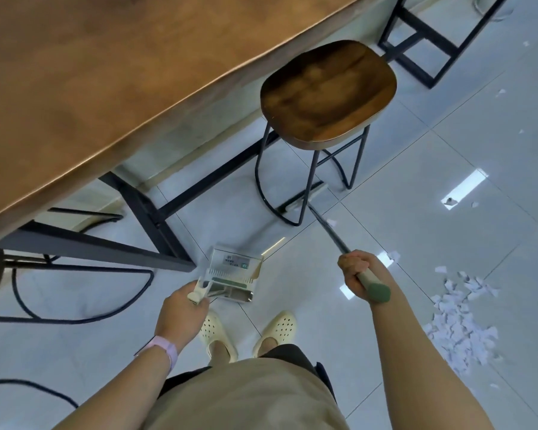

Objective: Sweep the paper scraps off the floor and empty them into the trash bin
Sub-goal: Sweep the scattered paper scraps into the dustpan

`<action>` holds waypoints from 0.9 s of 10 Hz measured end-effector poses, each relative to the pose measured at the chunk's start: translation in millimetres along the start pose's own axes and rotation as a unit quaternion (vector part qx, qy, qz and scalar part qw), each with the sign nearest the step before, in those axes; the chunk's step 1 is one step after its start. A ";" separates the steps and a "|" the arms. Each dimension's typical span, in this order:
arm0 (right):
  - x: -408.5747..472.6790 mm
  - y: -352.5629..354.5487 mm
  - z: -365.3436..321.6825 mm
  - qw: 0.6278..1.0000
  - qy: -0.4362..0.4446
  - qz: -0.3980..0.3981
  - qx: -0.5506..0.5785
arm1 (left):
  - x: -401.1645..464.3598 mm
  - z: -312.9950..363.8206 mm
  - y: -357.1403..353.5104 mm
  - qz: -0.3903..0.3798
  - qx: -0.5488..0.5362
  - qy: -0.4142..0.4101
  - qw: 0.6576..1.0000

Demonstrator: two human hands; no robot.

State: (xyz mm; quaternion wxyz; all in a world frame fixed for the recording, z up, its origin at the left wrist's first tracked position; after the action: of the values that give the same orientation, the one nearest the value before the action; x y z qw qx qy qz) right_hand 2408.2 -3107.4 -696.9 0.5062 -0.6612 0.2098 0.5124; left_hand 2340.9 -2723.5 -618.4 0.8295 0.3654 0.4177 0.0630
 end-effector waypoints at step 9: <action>-128.2 147.6 33.3 0.903 0.243 0.302 -0.188 | -7.4 106.8 -101.9 -0.111 0.090 -0.187 0.972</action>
State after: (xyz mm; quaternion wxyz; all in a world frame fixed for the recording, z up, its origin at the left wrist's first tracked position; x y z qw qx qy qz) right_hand 2225.6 -3167.9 -648.6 0.1268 -0.7533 0.4154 0.4939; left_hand 2394.6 -2859.5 -639.8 0.8582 0.3957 0.2972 -0.1366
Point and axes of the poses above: each hand's wrist, its own x-axis towards the middle knuckle, its own y-axis out of the back of the hand, z = x × y, the point moved 4 cm from there along x, towards the middle knuckle, and after that the axes turned 11 degrees about y, right-handed, at the moved point
